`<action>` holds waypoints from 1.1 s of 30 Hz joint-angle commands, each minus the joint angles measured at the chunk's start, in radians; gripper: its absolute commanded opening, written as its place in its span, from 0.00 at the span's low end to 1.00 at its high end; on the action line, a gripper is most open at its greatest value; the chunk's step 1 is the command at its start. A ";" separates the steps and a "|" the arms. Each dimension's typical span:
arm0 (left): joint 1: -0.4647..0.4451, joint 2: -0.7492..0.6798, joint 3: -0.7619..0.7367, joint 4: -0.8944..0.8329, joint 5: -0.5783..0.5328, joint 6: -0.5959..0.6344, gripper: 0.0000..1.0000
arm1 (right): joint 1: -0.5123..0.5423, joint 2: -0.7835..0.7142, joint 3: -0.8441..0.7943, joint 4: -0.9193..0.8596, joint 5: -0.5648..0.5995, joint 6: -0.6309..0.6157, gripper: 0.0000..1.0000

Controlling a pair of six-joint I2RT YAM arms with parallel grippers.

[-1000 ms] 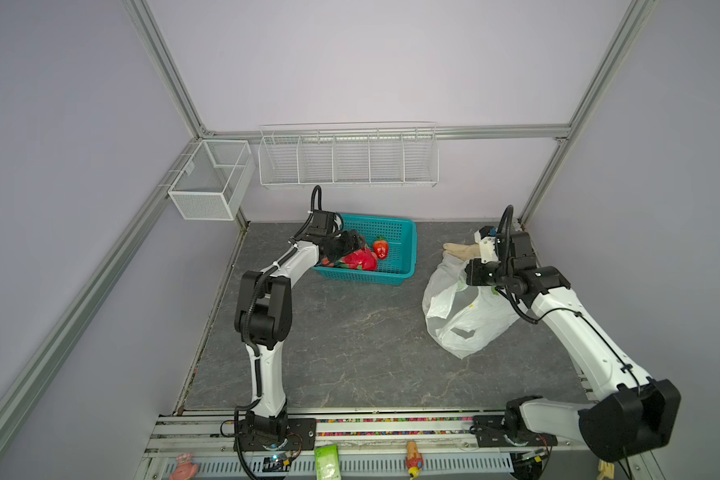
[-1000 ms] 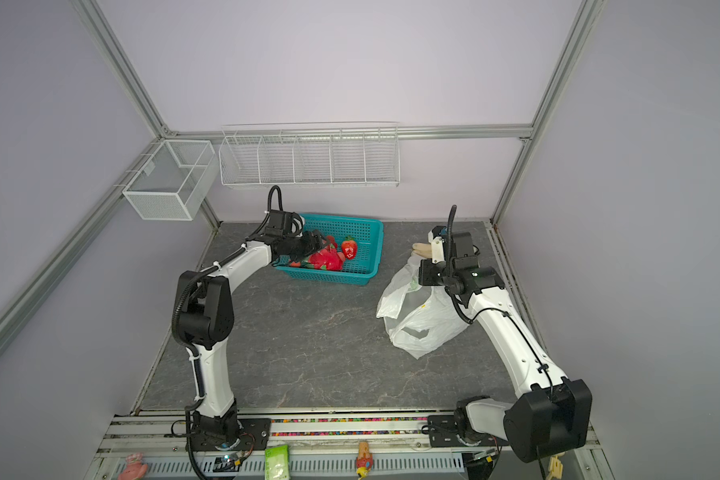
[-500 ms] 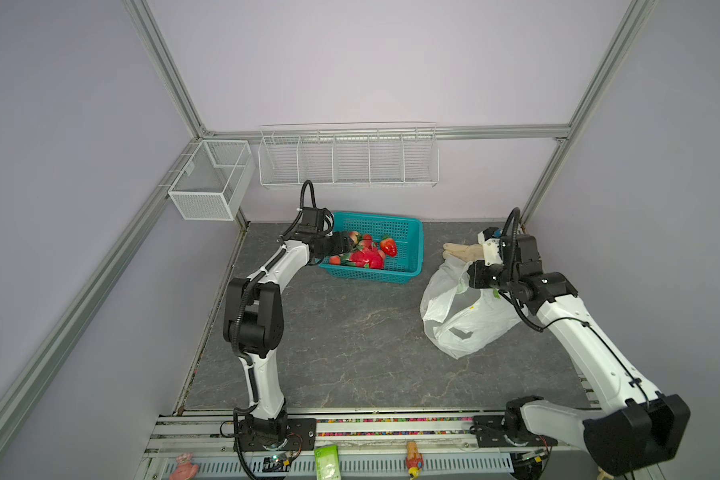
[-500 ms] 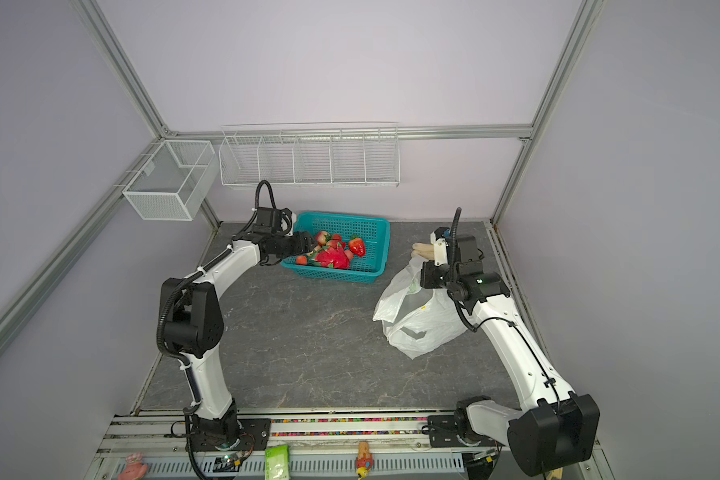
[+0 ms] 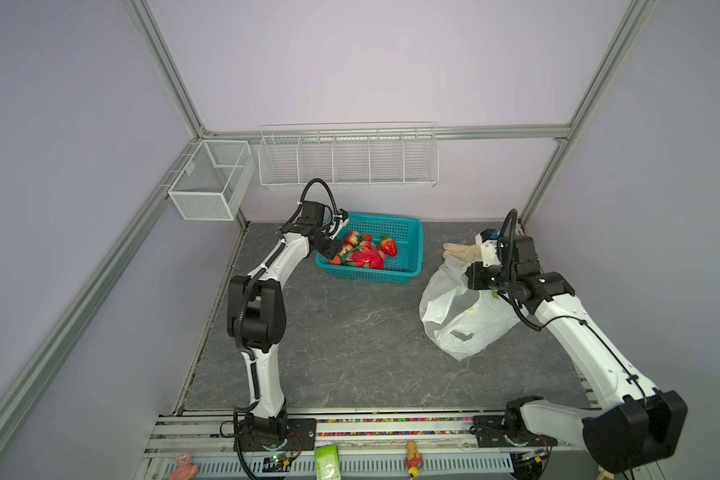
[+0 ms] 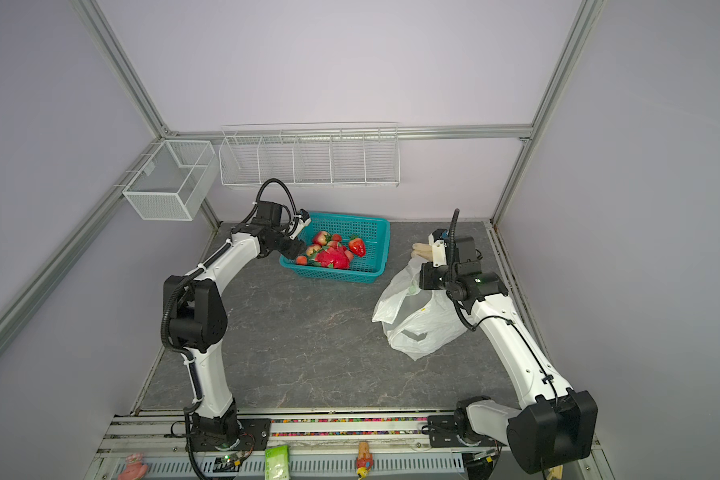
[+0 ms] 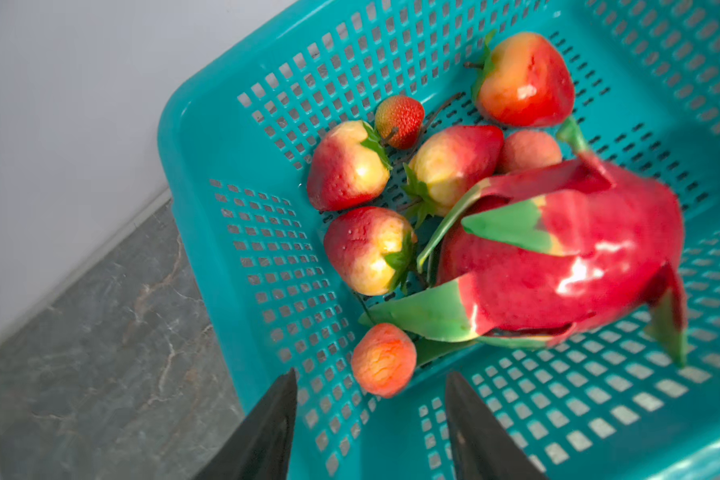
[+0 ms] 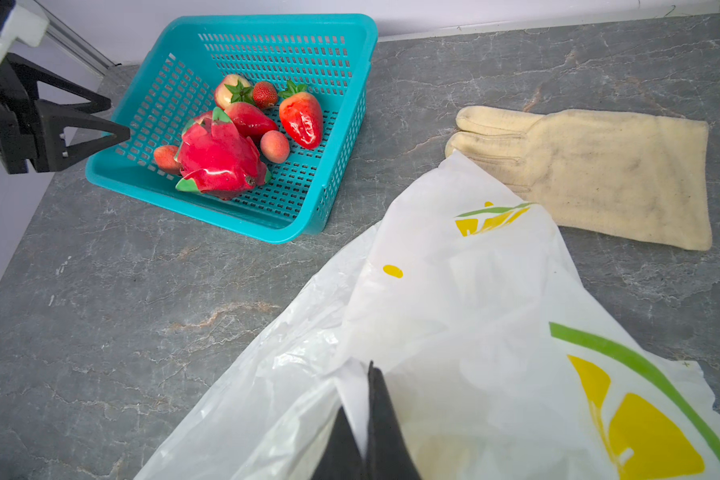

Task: Place the fake fruits into the plastic bag and tie a complex knot
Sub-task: 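Grasp the pink dragon fruit in the basket with the left gripper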

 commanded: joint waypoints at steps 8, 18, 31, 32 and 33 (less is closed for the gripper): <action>0.000 0.189 0.280 -0.310 0.068 0.530 0.60 | 0.005 0.012 -0.029 0.019 0.004 -0.014 0.06; 0.000 0.302 0.413 -0.387 0.112 0.700 0.62 | 0.005 0.025 -0.021 0.012 0.016 -0.018 0.06; 0.000 0.381 0.469 -0.370 0.280 0.790 0.57 | 0.005 0.030 -0.015 0.003 0.030 -0.020 0.06; 0.000 0.387 0.469 -0.363 0.286 0.790 0.56 | 0.005 0.030 -0.014 0.003 0.031 -0.020 0.06; 0.001 0.392 0.470 -0.357 0.293 0.790 0.53 | 0.005 0.031 -0.014 0.003 0.032 -0.020 0.06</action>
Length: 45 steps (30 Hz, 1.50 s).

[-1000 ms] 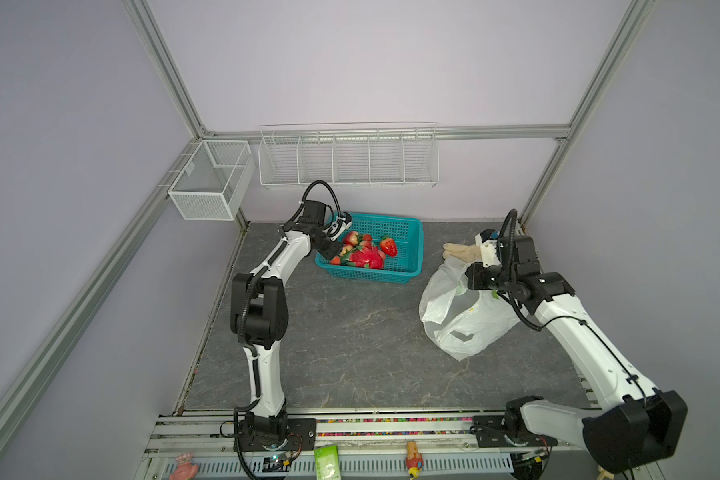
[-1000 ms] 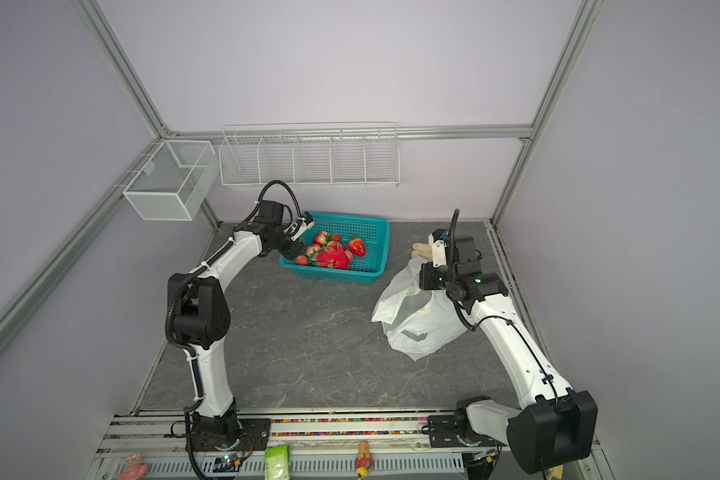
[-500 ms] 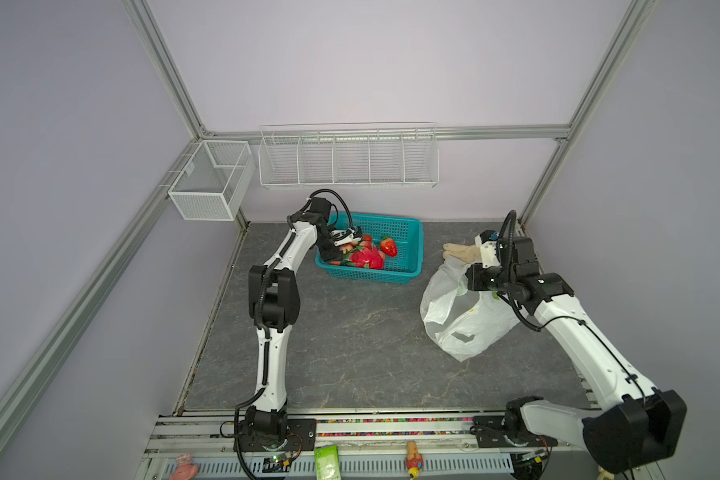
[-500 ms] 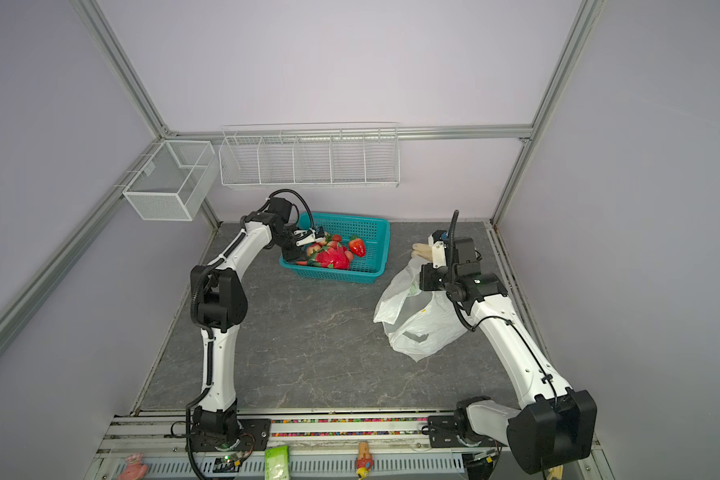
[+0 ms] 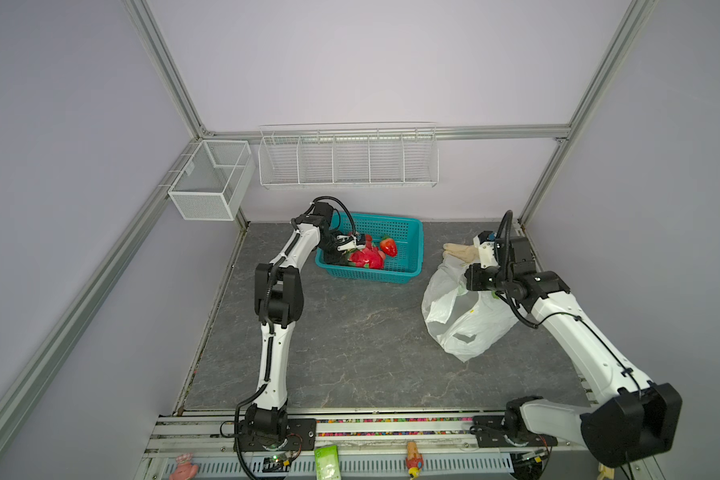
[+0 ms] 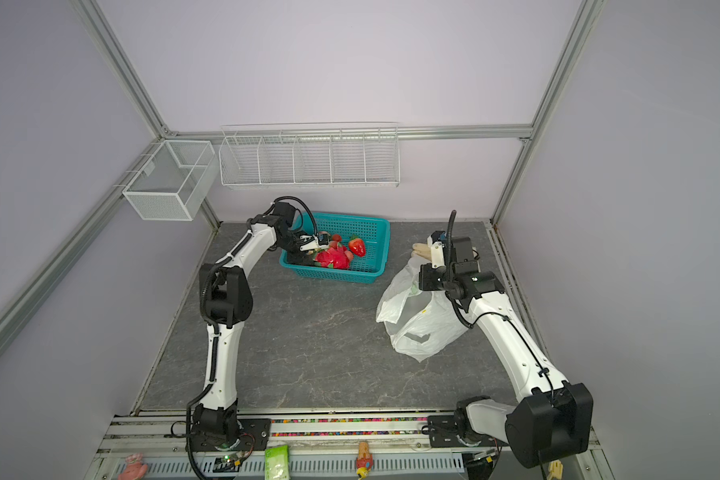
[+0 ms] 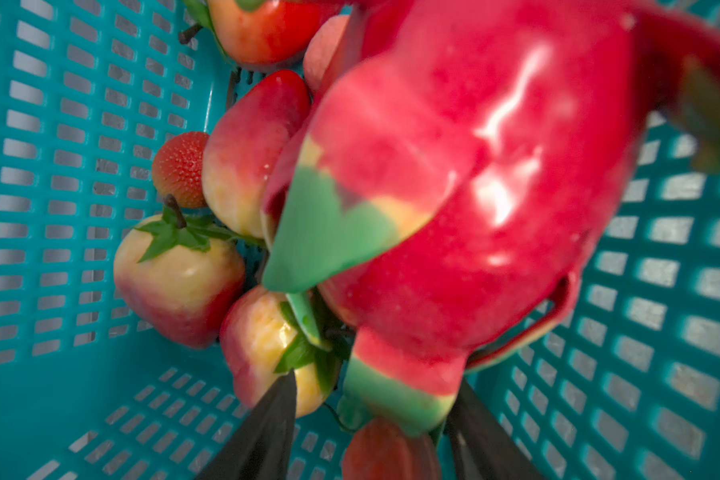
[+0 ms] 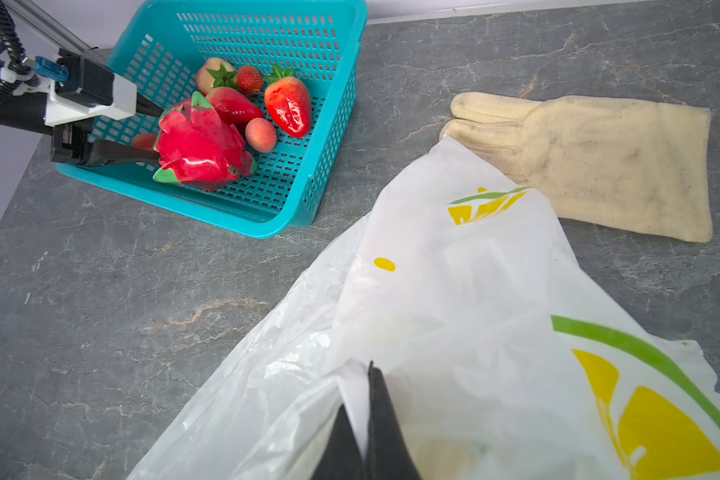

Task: Place the fake fruits into the plastic bag and tie a complex knot
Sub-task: 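Grasp the pink dragon fruit in the basket with the left gripper, then lift the dragon fruit and carry it toward the bag opening with the left gripper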

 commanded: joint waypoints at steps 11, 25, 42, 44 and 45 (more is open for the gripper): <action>0.000 0.028 0.032 0.021 0.073 0.011 0.20 | 0.005 0.009 -0.004 -0.004 0.014 -0.012 0.06; -0.042 -0.203 -0.251 0.352 -0.063 -0.169 0.00 | 0.005 -0.022 -0.006 -0.013 0.012 -0.010 0.06; -0.099 -0.587 -0.603 0.711 -0.320 -0.486 0.00 | 0.005 -0.013 0.018 0.046 -0.020 0.082 0.06; -0.110 -0.635 -0.632 0.726 -0.355 -0.530 0.00 | 0.005 -0.007 0.024 0.053 -0.018 0.093 0.06; -0.117 -0.668 -0.649 0.726 -0.373 -0.551 0.00 | 0.005 0.000 0.030 0.054 -0.014 0.100 0.06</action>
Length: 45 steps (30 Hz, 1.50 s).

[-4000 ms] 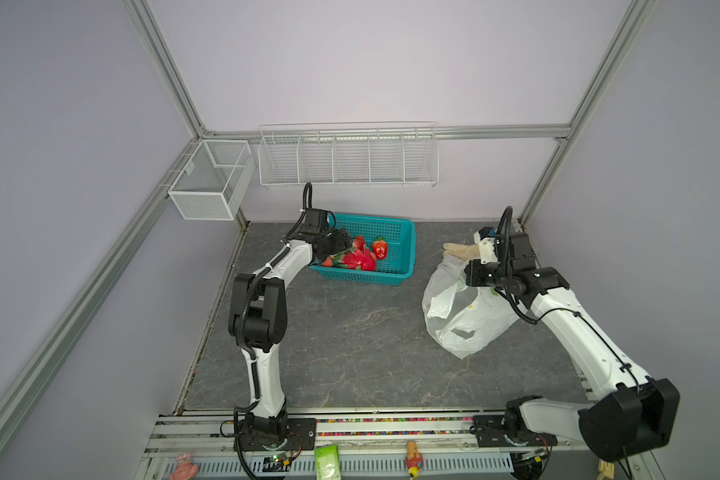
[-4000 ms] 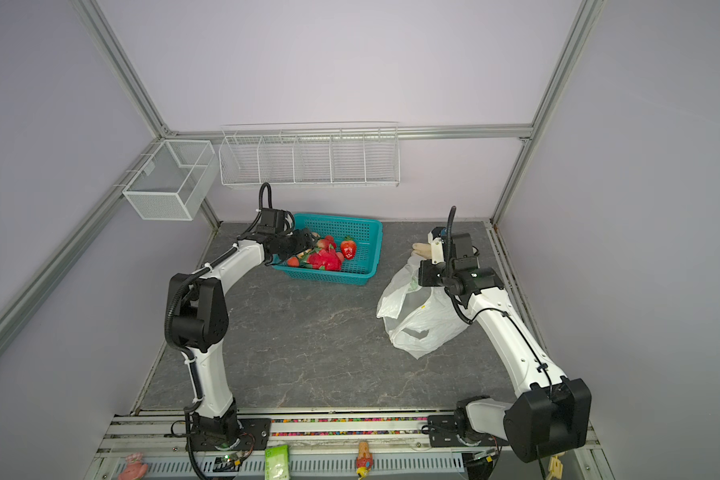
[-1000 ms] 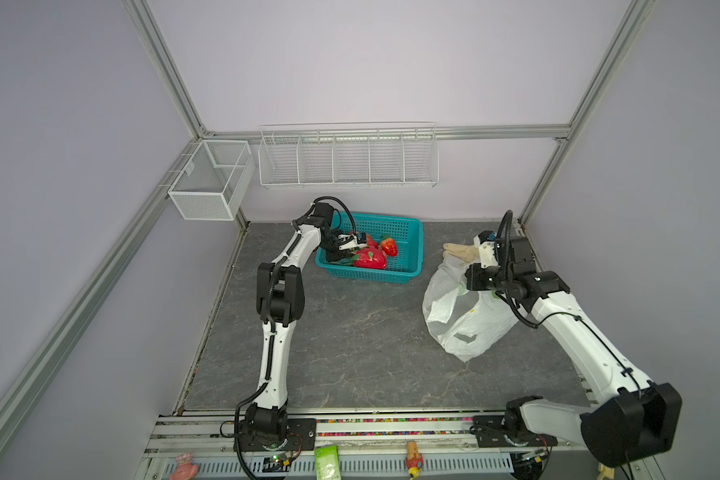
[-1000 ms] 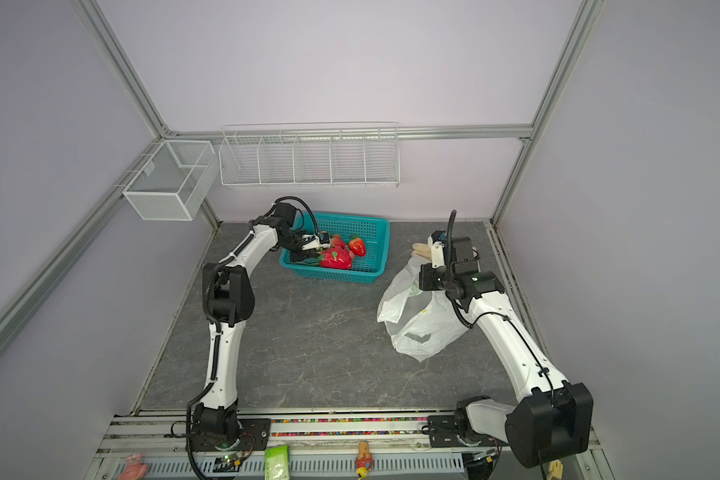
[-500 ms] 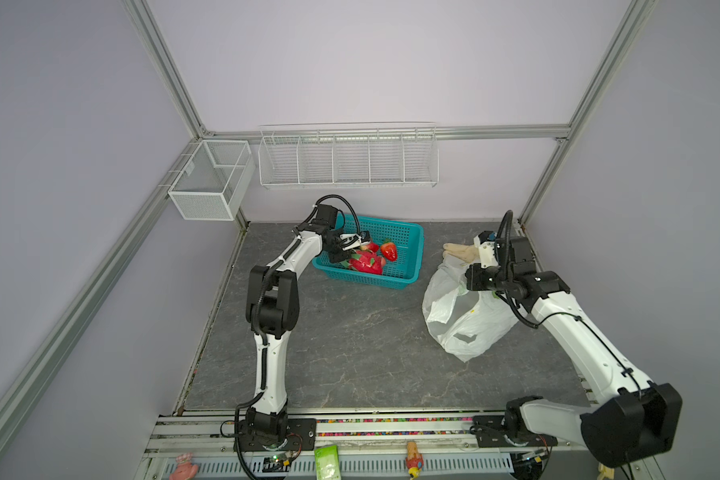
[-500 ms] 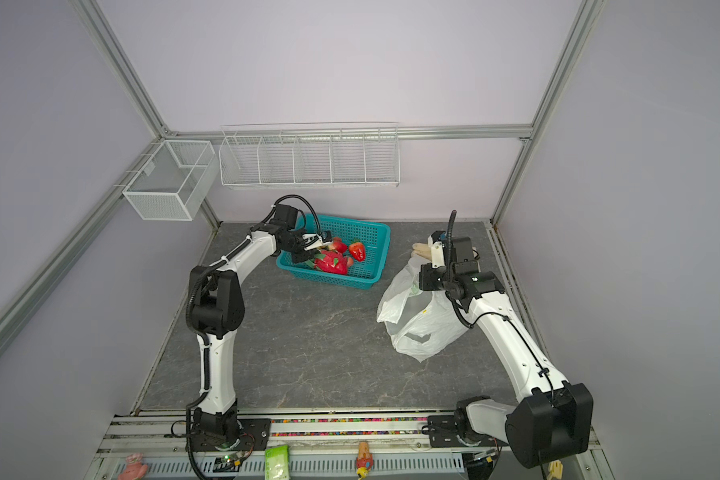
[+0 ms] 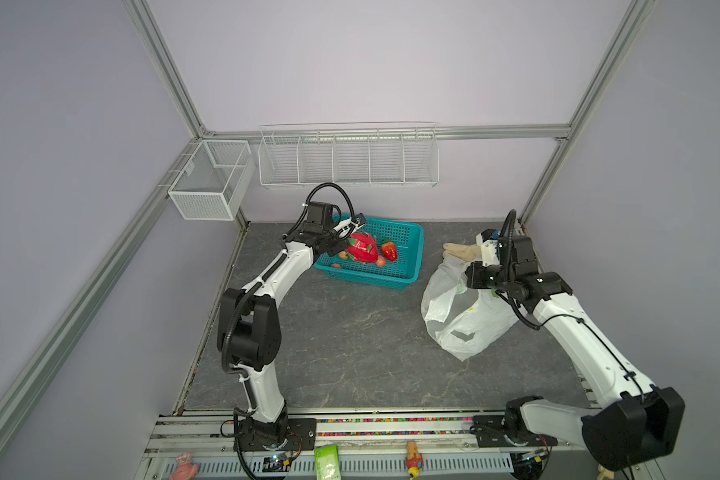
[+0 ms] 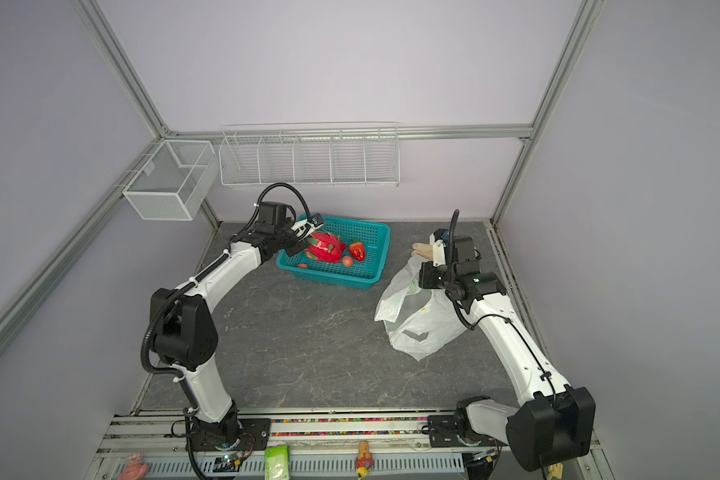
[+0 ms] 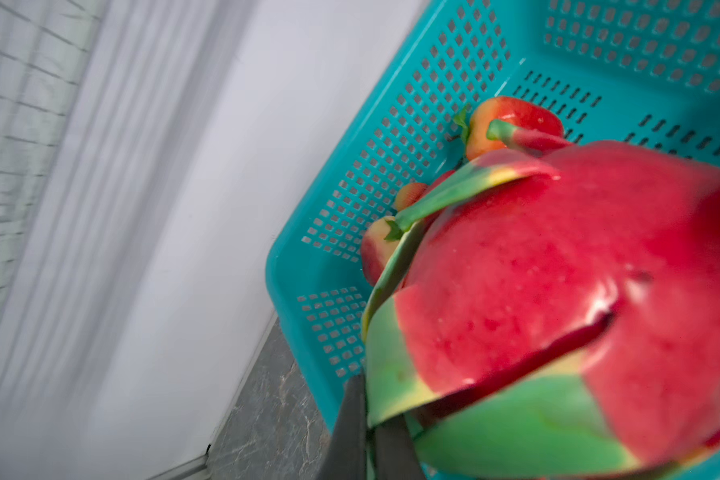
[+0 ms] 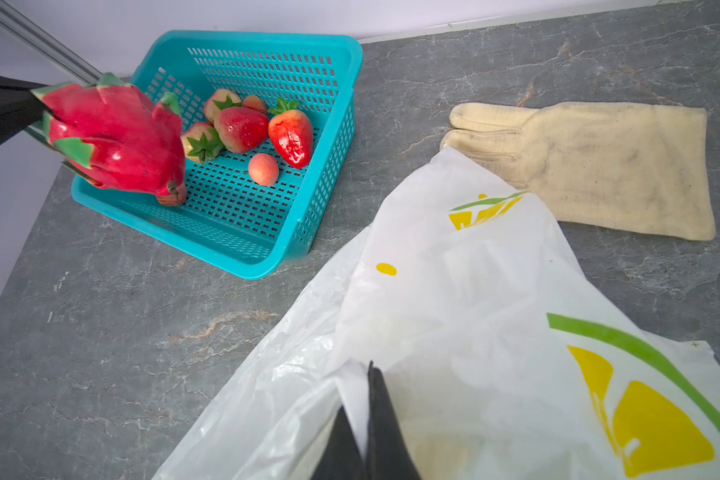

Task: Place the fake fruits into the plastic bag and tie a complex knot
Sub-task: 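Lift the dragon fruit and carry it toward the bag opening with the left gripper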

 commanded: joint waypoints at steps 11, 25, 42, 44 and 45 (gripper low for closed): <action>-0.341 -0.564 -0.416 0.029 -0.404 -0.361 0.00 | 0.005 0.047 0.040 0.083 -0.015 0.130 0.06; -0.681 -0.699 -0.664 -0.100 -0.340 -0.833 0.00 | 0.036 0.055 0.012 0.207 0.010 0.252 0.06; -0.694 -0.429 -0.514 -0.082 -0.478 -1.093 0.00 | 0.081 -0.004 -0.005 0.163 -0.001 0.240 0.06; -0.688 -0.400 -0.480 -0.105 -0.498 -1.129 0.00 | 0.085 -0.011 -0.012 0.151 -0.014 0.231 0.06; -0.682 -0.385 -0.459 -0.123 -0.497 -1.151 0.00 | 0.086 -0.016 -0.017 0.145 -0.023 0.228 0.06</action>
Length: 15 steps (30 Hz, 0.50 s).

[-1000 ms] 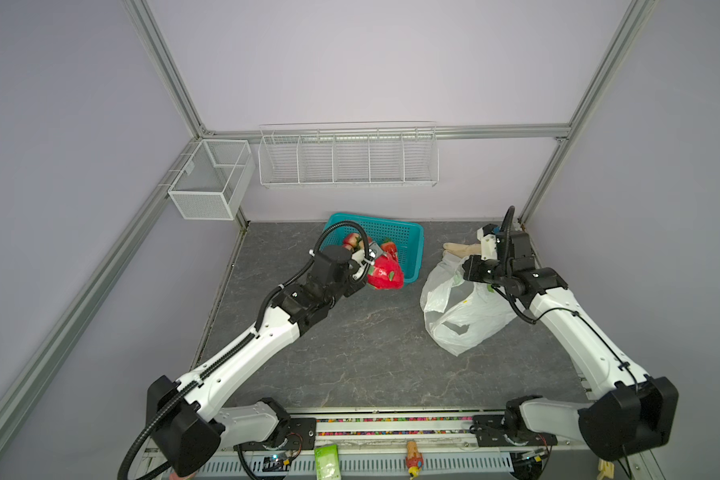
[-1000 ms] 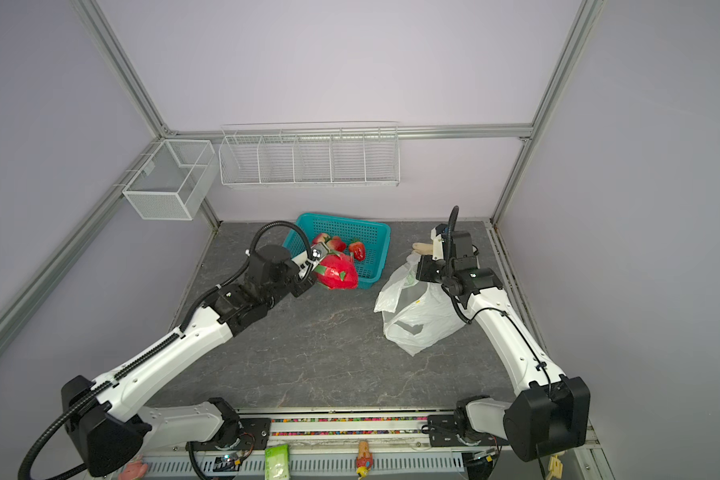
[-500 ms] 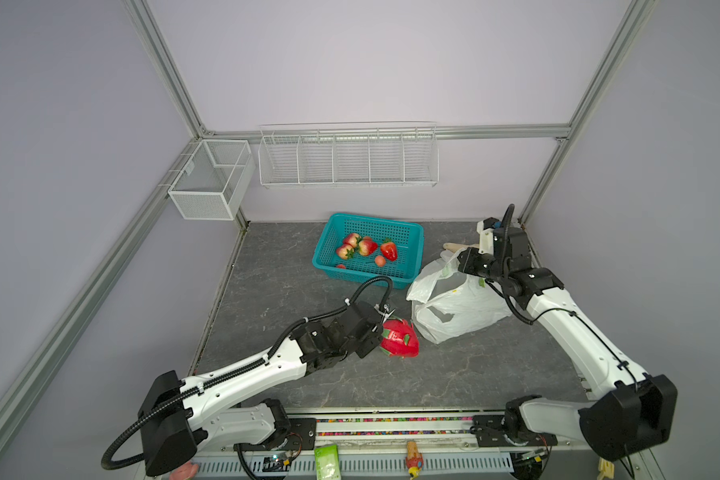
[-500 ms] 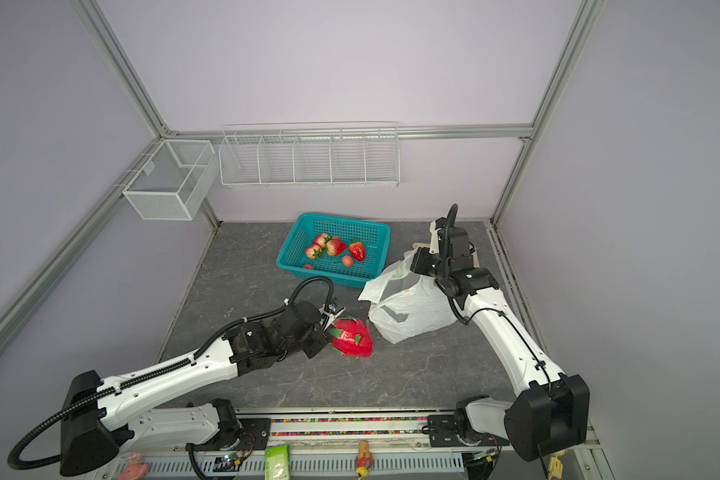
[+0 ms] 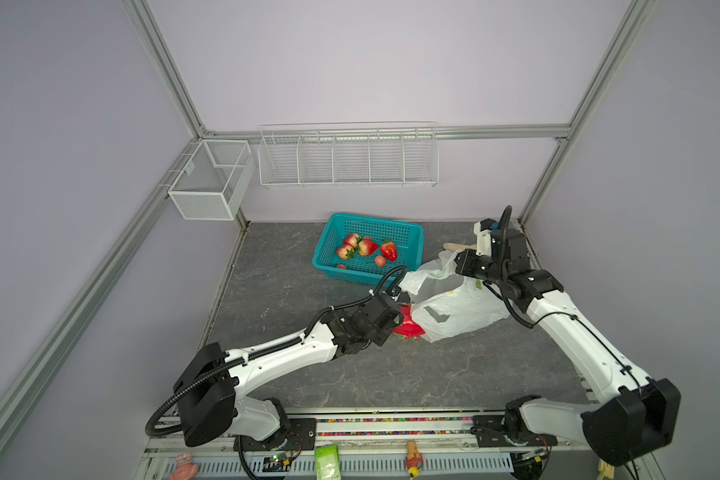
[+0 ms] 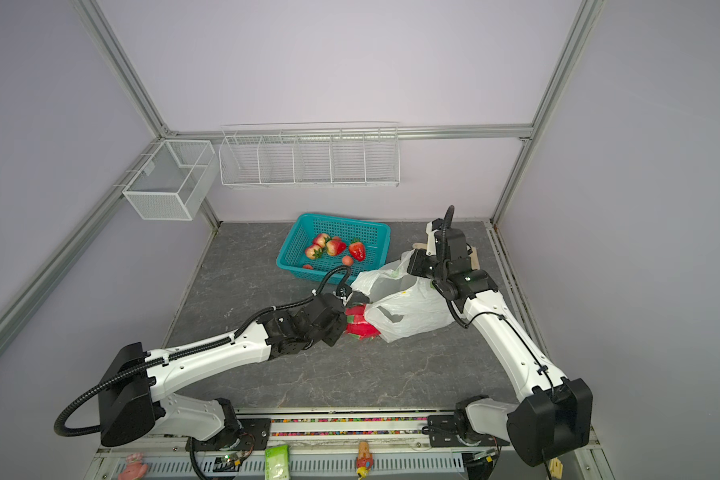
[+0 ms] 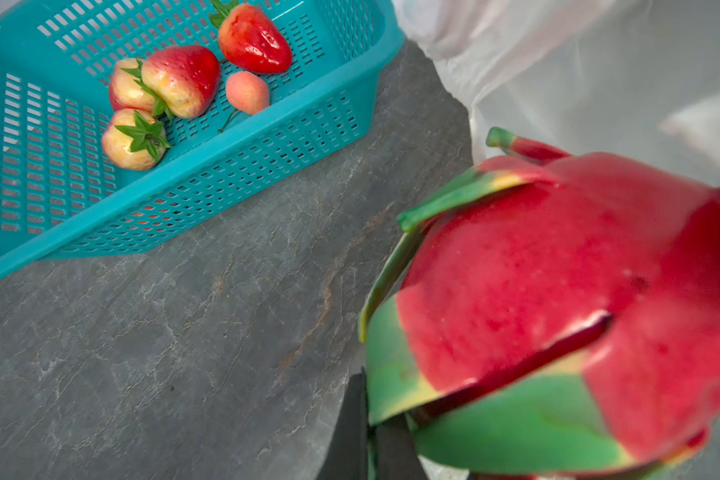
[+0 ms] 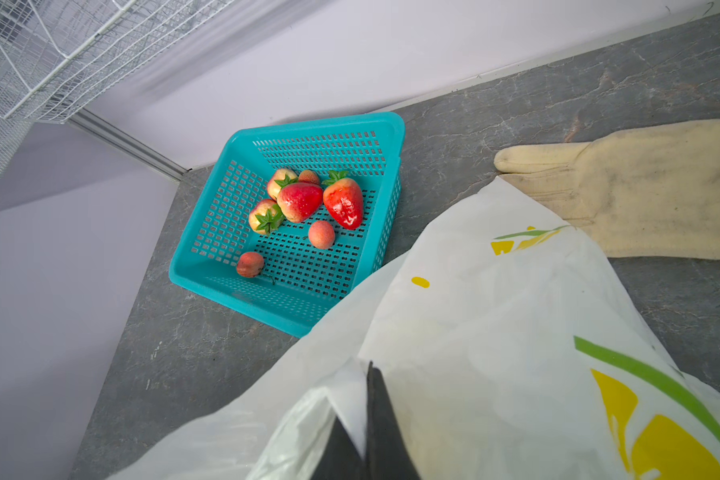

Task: Place the fake fruits into the plastic bag and tie a complex knot
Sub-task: 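Lift the dragon fruit and carry it toward the bag opening with the left gripper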

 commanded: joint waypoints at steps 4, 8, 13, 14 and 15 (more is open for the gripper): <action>0.014 0.072 0.167 -0.023 0.003 -0.193 0.00 | 0.021 -0.044 -0.043 -0.048 -0.051 0.002 0.06; 0.014 0.118 0.257 -0.065 0.160 -0.262 0.00 | 0.047 -0.068 -0.081 -0.020 -0.065 0.057 0.06; 0.014 0.119 0.246 -0.039 0.302 -0.352 0.00 | 0.068 -0.094 -0.116 0.027 -0.057 0.115 0.06; 0.014 0.114 0.226 0.000 0.319 -0.364 0.00 | 0.071 -0.097 -0.121 0.037 -0.060 0.128 0.06; 0.014 0.113 0.213 0.030 0.334 -0.392 0.00 | 0.076 -0.099 -0.129 0.050 -0.065 0.142 0.06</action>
